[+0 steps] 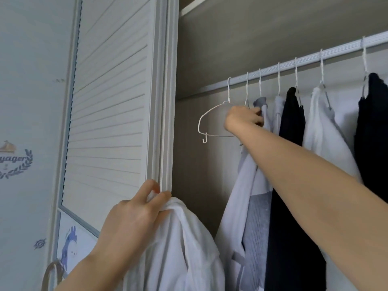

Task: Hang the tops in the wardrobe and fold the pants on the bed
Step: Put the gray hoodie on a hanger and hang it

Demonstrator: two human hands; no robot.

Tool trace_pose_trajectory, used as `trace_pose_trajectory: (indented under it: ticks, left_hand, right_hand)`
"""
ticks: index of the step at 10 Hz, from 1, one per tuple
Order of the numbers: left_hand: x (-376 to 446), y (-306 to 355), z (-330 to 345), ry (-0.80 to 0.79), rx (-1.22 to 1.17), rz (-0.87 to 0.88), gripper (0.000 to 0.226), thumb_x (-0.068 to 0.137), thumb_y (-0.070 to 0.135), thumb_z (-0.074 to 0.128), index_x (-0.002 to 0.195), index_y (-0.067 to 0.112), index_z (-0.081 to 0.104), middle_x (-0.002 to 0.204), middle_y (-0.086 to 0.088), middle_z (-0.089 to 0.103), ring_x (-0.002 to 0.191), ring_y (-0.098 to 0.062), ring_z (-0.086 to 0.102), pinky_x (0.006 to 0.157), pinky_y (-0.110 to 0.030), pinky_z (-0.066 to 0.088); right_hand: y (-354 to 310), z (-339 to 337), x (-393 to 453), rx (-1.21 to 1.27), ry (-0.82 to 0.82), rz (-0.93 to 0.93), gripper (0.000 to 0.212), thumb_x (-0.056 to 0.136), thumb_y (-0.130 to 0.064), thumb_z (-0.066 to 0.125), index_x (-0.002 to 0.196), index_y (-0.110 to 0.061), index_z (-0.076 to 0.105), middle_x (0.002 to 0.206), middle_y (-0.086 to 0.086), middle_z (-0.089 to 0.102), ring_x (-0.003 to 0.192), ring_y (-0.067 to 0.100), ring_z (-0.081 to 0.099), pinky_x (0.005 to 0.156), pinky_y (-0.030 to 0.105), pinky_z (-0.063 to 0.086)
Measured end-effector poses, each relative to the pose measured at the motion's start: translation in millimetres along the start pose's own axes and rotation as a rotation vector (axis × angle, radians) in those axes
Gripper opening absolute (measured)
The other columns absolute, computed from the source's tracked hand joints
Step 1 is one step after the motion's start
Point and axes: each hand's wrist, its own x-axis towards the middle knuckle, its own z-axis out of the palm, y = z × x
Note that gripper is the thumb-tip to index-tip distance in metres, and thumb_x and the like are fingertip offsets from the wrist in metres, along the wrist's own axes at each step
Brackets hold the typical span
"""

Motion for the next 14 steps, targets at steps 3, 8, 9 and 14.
trace_pose_trajectory:
  ticks: [3, 8, 9, 14]
  left_hand:
    - [-1.4, -5.8, -2.6, -0.045, 0.041, 0.012, 0.023, 0.074, 0.020, 0.062, 0.093, 0.017, 0.075, 0.090, -0.006, 0.062, 0.032, -0.027, 0.049, 0.034, -0.027, 0.040]
    - [-43.7, -2.8, -30.1, -0.215, -0.121, -0.215, 0.025, 0.094, 0.029, 0.059, 0.100, 0.005, 0.067, 0.094, -0.010, 0.060, 0.071, -0.040, 0.061, 0.066, -0.042, 0.050]
    - [-58.0, 3.0, -47.0, -0.231, -0.149, -0.190, 0.035, 0.096, 0.031, 0.054, 0.072, 0.006, 0.053, 0.068, -0.010, 0.052, 0.062, -0.040, 0.056, 0.058, -0.042, 0.045]
    - [-125.7, 42.6, -87.5, -0.462, -0.364, -0.386, 0.041, 0.095, 0.034, 0.055, 0.060, 0.017, 0.042, 0.066, -0.004, 0.051, 0.072, -0.032, 0.052, 0.063, -0.034, 0.037]
  right_hand:
    - [12.3, 1.8, 8.8, 0.360, 0.128, 0.083, 0.049, 0.083, -0.014, 0.056, 0.128, -0.003, 0.040, 0.129, 0.017, 0.051, 0.123, 0.034, 0.040, 0.096, 0.052, 0.028]
    - [57.4, -41.9, -113.1, 0.726, 0.061, -0.181, 0.040, 0.092, -0.010, 0.038, 0.130, 0.001, 0.033, 0.125, 0.022, 0.048, 0.110, 0.034, 0.051, 0.080, 0.031, 0.038]
    - [71.0, -58.2, -153.9, 0.749, 0.011, -0.160, 0.037, 0.095, -0.011, 0.036, 0.130, 0.001, 0.033, 0.122, 0.019, 0.048, 0.099, 0.030, 0.048, 0.076, 0.030, 0.034]
    - [230.8, -138.9, -377.8, 1.557, -1.007, 0.104, 0.012, 0.101, -0.022, 0.042, 0.092, -0.017, 0.049, 0.121, 0.017, 0.065, 0.108, 0.040, 0.063, 0.082, 0.074, 0.043]
